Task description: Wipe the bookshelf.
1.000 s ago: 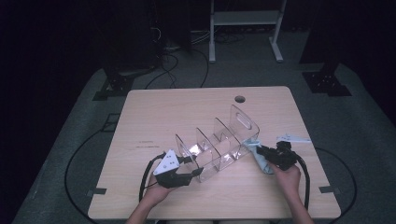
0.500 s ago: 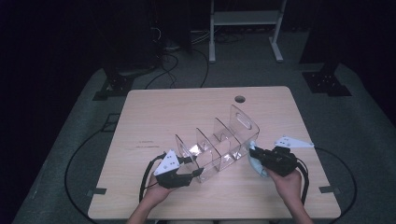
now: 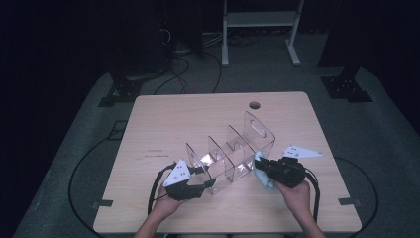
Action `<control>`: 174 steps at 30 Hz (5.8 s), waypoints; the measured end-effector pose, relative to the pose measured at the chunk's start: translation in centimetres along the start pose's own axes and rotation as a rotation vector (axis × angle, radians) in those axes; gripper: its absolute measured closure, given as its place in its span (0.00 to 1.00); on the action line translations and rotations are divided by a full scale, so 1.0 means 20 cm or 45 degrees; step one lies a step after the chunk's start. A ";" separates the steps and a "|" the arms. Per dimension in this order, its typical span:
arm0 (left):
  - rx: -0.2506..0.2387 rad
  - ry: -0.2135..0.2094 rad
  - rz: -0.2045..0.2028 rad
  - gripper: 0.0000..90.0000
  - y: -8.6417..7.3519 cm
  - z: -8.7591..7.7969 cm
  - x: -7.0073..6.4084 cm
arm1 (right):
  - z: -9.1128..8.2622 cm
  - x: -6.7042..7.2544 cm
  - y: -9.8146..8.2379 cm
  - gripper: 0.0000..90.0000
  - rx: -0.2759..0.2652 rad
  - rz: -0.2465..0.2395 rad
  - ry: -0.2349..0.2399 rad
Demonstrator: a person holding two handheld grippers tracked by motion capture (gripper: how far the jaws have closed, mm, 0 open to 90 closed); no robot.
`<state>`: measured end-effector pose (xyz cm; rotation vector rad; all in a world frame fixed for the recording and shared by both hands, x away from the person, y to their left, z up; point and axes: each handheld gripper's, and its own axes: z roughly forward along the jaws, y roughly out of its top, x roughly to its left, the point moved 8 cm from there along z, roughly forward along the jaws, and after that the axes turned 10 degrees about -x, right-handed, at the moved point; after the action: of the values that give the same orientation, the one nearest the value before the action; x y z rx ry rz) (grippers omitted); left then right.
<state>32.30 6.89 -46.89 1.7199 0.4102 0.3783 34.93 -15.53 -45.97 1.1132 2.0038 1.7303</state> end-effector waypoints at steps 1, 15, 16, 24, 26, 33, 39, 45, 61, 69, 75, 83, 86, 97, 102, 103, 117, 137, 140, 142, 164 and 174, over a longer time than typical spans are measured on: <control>0.000 0.000 0.000 0.53 0.00 0.00 0.00 | 0.00 -0.01 -0.01 0.88 0.003 -0.004 -0.004; -0.001 0.001 0.006 0.53 0.00 0.00 0.00 | 0.03 0.01 -0.01 0.88 -0.032 -0.017 0.032; 0.001 0.005 0.007 0.53 0.00 0.01 0.00 | 0.04 0.00 -0.02 0.88 -0.033 0.002 0.033; -0.001 0.002 0.006 0.53 0.00 0.01 0.00 | 0.07 -0.05 -0.09 0.88 0.050 -0.004 -0.016; -0.001 0.002 0.007 0.53 0.00 0.01 0.00 | 0.07 -0.05 -0.09 0.88 0.054 -0.030 -0.026; -0.002 0.002 0.002 0.53 0.00 0.01 0.00 | 0.12 -0.09 -0.18 0.88 0.123 -0.025 -0.063; 0.001 0.000 0.005 0.53 0.00 0.01 0.00 | 0.18 -0.11 -0.27 0.88 0.210 0.001 -0.073; -0.001 -0.001 0.004 0.53 0.00 0.01 0.00 | 0.15 -0.09 -0.19 0.88 0.144 -0.020 -0.070; 0.001 0.005 0.005 0.53 0.00 0.01 0.00 | 0.17 -0.11 -0.24 0.88 0.182 -0.021 -0.092; 0.000 0.007 0.004 0.53 0.00 0.01 0.00 | 0.15 -0.11 -0.21 0.88 0.175 -0.035 -0.101; 0.002 0.008 0.006 0.53 0.00 0.01 0.00 | 0.17 -0.14 -0.26 0.88 0.208 -0.008 -0.114; -0.001 0.007 0.007 0.53 0.00 0.01 0.00 | 0.15 -0.11 -0.21 0.88 0.159 -0.016 -0.098; 0.004 0.012 0.008 0.53 0.00 0.01 -0.01 | 0.15 -0.12 -0.22 0.88 0.159 -0.005 -0.090; 0.003 0.012 0.008 0.53 0.00 0.01 -0.01 | 0.09 0.08 -0.22 0.88 0.163 -0.037 0.069; 0.004 0.015 0.010 0.53 0.00 0.01 -0.01 | 0.13 0.27 -0.22 0.88 0.176 -0.100 0.192; 0.004 0.015 0.010 0.53 0.00 0.01 -0.01 | 0.13 0.27 -0.22 0.88 0.176 -0.100 0.192; 0.001 0.021 0.012 0.53 0.00 0.01 -0.01 | 0.23 0.22 -0.26 0.88 0.202 -0.117 0.118; 0.000 0.027 0.012 0.53 0.00 0.02 0.00 | 0.27 0.18 -0.35 0.88 0.280 -0.092 0.092; -0.001 0.026 0.012 0.53 0.00 0.02 0.00 | 0.24 0.21 -0.27 0.88 0.211 -0.106 0.104; 0.000 0.027 0.012 0.53 0.00 0.02 0.00 | 0.23 0.22 -0.25 0.88 0.190 -0.113 0.104; 0.001 0.027 0.010 0.53 0.00 0.02 -0.01 | 0.28 0.18 -0.37 0.88 0.295 -0.089 0.089; 0.008 0.021 0.012 0.53 0.00 0.02 -0.01 | 0.24 0.21 -0.29 0.88 0.218 -0.103 0.097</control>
<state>32.31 6.49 -46.98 1.7264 0.4161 0.3986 33.15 -9.14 -51.40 1.0145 2.2467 1.6090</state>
